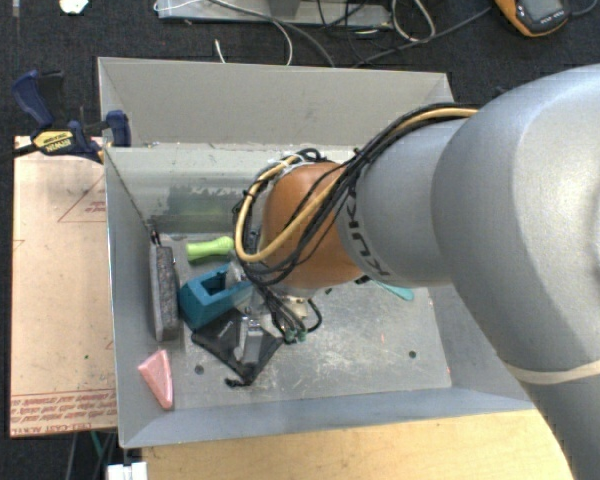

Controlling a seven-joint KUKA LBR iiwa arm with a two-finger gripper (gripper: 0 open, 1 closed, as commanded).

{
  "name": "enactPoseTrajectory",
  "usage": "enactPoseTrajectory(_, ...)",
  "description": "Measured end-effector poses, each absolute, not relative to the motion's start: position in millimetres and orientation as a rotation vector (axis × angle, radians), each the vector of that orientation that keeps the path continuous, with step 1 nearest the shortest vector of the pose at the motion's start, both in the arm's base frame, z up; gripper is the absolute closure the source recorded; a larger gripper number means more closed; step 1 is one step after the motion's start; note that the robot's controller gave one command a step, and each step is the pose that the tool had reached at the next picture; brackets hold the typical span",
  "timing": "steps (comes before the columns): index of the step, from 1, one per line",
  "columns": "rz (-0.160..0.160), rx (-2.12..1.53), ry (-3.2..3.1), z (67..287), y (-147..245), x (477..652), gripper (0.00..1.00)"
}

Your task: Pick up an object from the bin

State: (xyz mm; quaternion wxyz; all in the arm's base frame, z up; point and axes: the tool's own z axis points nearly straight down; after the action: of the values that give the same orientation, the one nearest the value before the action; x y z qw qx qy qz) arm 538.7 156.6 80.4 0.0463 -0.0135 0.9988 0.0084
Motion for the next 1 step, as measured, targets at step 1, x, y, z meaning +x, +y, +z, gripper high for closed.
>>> enactPoseTrajectory(1, 0.008, -0.572, 2.982, 96.0, 139.9, 569.2, 1.0)
